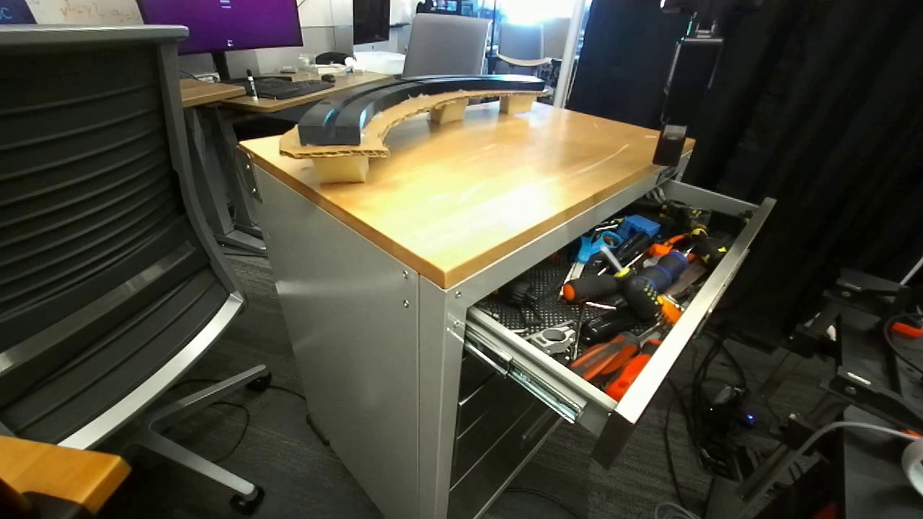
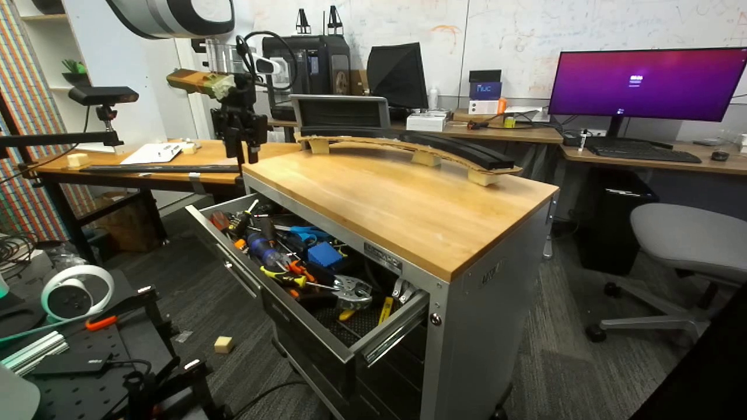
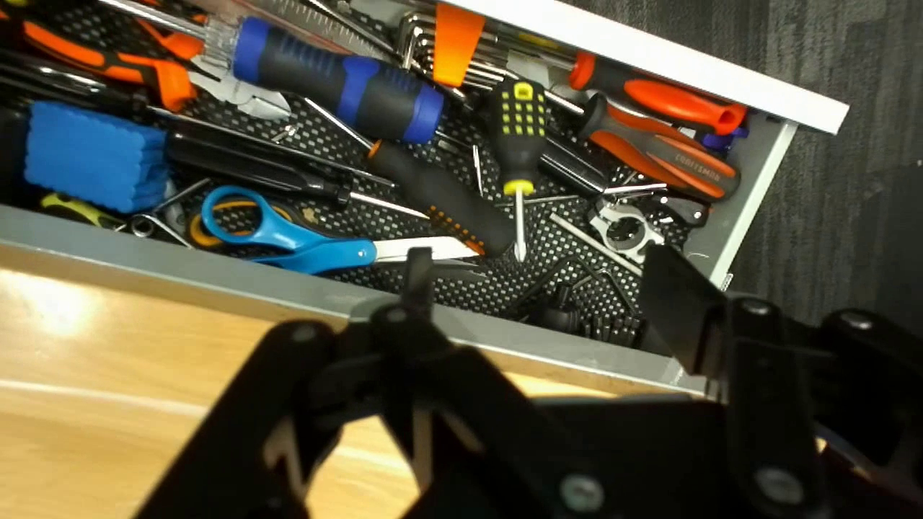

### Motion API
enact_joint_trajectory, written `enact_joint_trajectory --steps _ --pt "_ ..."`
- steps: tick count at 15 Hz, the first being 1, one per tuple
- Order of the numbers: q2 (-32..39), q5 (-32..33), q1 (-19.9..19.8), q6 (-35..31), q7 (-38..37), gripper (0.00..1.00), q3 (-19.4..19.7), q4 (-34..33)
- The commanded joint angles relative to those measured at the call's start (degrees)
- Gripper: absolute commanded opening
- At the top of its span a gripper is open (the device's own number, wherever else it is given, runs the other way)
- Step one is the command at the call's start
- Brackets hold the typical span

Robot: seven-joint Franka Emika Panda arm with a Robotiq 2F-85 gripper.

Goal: Put the screwdriver in the open drawer and close the drawer

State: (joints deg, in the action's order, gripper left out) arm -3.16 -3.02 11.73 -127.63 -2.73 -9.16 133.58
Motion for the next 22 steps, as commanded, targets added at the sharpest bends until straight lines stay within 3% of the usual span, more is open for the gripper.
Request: enact_joint_trajectory --steps 1,7,9,16,17,18,19,22 --pt "-3.37 -1.66 -0.94 2.83 1.31 1.0 0.17 1.58" --pt "-7.71 6.91 -4.58 20.37 -8.22 1.0 1.52 5.54" --pt "-9.28 8.71 -5.52 21.73 -10.48 1.0 1.76 9.19" --pt "-10.7 10.38 -6.1 7.77 -16.66 1.0 1.18 24.71" --pt "-10.44 10.7 -6.14 4.72 -17.66 0.9 0.99 26.44" --pt "-10.2 10.66 -6.15 1.67 -18.37 0.73 0.85 28.09" --pt "-6.36 11.02 -6.35 0.71 -19.29 0.66 0.58 24.48" --pt "-4.7 14.45 -6.46 -8.0 -22.46 0.42 -0.36 25.42"
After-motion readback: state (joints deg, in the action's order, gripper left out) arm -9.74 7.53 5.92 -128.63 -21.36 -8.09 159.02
